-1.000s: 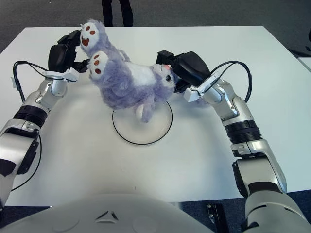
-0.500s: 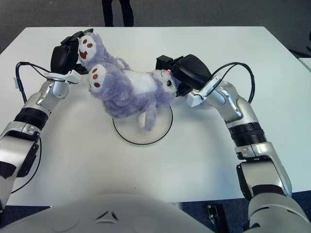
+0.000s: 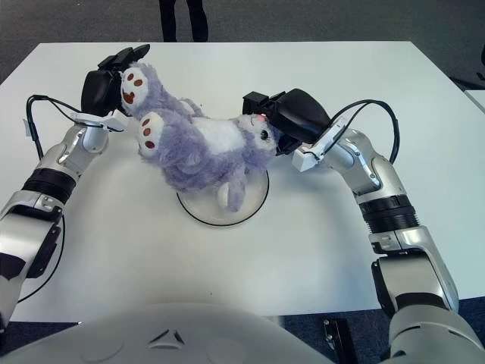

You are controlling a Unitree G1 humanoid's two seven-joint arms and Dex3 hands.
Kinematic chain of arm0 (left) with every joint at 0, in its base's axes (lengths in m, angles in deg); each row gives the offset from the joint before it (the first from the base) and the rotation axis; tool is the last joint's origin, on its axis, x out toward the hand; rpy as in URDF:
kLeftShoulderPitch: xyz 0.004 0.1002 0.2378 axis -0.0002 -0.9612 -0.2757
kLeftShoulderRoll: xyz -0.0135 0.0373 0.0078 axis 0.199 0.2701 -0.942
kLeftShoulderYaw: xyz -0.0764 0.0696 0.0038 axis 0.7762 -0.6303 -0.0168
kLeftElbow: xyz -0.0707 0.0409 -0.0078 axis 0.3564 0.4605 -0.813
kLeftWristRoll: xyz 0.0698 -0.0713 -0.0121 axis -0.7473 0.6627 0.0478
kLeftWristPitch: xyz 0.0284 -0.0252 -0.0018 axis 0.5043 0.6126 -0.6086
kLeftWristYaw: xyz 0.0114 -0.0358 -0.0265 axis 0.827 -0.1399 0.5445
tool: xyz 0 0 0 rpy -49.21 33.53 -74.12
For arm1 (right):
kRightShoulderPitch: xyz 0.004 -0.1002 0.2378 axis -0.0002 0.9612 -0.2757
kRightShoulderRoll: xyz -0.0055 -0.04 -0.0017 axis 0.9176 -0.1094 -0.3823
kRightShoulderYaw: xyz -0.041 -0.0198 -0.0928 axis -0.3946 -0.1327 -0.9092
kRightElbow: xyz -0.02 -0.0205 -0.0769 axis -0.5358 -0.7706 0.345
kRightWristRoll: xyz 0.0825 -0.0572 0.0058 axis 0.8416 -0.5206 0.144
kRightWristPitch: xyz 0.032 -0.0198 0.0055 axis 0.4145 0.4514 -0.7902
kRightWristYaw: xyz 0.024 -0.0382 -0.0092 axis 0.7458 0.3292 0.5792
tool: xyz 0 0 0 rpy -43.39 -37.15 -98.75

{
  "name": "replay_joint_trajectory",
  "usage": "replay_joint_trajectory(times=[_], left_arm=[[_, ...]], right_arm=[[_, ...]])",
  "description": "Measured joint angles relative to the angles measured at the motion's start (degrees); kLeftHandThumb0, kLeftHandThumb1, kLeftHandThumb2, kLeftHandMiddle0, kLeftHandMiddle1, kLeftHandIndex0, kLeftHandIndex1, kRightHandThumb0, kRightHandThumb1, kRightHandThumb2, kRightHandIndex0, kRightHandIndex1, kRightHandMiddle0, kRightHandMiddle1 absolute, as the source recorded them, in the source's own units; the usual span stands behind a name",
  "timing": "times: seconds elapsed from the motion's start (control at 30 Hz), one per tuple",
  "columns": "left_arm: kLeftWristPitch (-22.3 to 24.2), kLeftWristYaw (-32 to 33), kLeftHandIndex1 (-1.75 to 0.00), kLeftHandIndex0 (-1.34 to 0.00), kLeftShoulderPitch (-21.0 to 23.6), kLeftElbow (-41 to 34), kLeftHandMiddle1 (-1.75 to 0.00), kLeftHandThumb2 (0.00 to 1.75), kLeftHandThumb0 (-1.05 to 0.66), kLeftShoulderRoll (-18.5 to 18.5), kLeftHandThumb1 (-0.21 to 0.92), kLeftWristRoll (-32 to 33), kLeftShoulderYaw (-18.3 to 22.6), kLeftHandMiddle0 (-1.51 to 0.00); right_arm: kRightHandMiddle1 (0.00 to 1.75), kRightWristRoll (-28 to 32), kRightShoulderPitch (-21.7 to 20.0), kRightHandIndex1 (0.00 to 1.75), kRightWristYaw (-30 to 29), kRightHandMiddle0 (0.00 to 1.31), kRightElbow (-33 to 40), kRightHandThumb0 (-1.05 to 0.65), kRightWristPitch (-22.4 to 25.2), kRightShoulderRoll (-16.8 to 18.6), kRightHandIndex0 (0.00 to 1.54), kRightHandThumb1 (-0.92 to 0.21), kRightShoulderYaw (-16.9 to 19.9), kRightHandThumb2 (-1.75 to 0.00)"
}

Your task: Put the doll into the plate.

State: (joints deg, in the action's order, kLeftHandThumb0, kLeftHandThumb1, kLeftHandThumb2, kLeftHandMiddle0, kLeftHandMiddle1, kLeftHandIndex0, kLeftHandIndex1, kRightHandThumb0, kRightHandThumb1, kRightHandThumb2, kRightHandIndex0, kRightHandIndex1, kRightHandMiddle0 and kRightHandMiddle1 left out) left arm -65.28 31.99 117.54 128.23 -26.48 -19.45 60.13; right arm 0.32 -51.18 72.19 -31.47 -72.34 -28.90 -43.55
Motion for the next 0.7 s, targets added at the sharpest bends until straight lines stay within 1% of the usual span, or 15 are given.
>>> replay_joint_trajectory(times=[0.07,0.1,0.13,0.23,0.27,0.3,0.37,0.47,0.57,0.63,0.7], left_arm=[[0.00,-0.06,-0.36,-0.38,-0.07,-0.16,-0.01,0.62,-0.56,0.00,0.92,-0.04,0.00,-0.57],[0.00,-0.08,-0.36,-0.38,-0.09,-0.22,-0.02,0.62,-0.56,0.00,0.92,-0.04,0.00,-0.57],[0.02,-0.13,-0.36,-0.38,-0.14,-0.38,-0.02,0.61,-0.56,0.00,0.92,-0.07,0.00,-0.57],[0.02,-0.24,-0.36,-0.38,-0.32,-0.98,-0.02,0.61,-0.55,-0.01,0.92,-0.11,0.01,-0.58],[0.03,-0.24,-0.36,-0.38,-0.40,-1.12,-0.02,0.61,-0.55,0.01,0.92,-0.11,0.02,-0.58],[0.04,-0.25,-0.37,-0.38,-0.47,-1.19,-0.02,0.61,-0.55,0.02,0.92,-0.11,0.02,-0.58],[0.08,-0.27,-0.37,-0.38,-0.64,-1.34,-0.02,0.61,-0.55,0.02,0.92,-0.13,0.02,-0.58],[0.14,-0.32,-0.37,-0.38,-0.92,-1.57,-0.01,0.60,-0.55,0.01,0.92,-0.15,0.02,-0.58],[0.18,-0.43,-0.37,-0.38,-1.12,-1.70,-0.01,0.60,-0.55,-0.01,0.92,-0.18,0.02,-0.58],[0.18,-0.46,-0.37,-0.38,-1.17,-1.80,-0.01,0.60,-0.55,-0.03,0.92,-0.21,0.02,-0.58],[0.18,-0.46,-0.37,-0.38,-1.19,-1.91,-0.01,0.60,-0.55,-0.03,0.92,-0.26,0.02,-0.59]], right_arm=[[1.75,0.00,0.04,1.75,0.18,0.41,0.15,-0.40,0.07,0.00,0.84,-0.58,0.01,-0.97],[1.64,0.01,0.06,1.65,0.32,0.44,0.21,-0.39,0.12,-0.01,0.72,-0.69,0.02,-0.73],[1.56,0.17,0.20,1.59,1.36,0.47,0.87,-0.38,0.82,-0.16,0.65,-0.77,0.03,-0.55],[1.47,1.06,0.85,1.45,6.12,0.50,3.58,-0.37,3.85,-1.23,0.57,-0.87,0.02,-0.33],[1.46,1.37,1.13,1.41,7.27,0.49,4.41,-0.37,4.64,-1.58,0.57,-0.88,0.03,-0.32],[1.47,1.49,1.41,1.27,8.14,0.47,5.08,-0.37,5.44,-1.80,0.57,-0.90,0.04,-0.31],[1.48,1.50,2.03,1.10,10.24,0.45,6.84,-0.36,7.50,-2.15,0.58,-0.91,0.05,-0.30],[1.48,1.50,2.50,1.03,12.05,0.44,8.71,-0.36,9.48,-2.22,0.58,-0.92,0.05,-0.29],[1.49,1.50,2.59,1.00,12.86,0.44,9.76,-0.36,10.51,-2.22,0.59,-0.92,0.09,-0.29],[1.50,1.46,2.79,0.90,13.59,0.43,10.69,-0.36,11.46,-2.29,0.55,-0.92,0.12,-0.30],[1.50,1.25,3.12,0.86,14.73,0.42,12.03,-0.36,12.81,-2.46,0.53,-0.92,0.14,-0.30]])
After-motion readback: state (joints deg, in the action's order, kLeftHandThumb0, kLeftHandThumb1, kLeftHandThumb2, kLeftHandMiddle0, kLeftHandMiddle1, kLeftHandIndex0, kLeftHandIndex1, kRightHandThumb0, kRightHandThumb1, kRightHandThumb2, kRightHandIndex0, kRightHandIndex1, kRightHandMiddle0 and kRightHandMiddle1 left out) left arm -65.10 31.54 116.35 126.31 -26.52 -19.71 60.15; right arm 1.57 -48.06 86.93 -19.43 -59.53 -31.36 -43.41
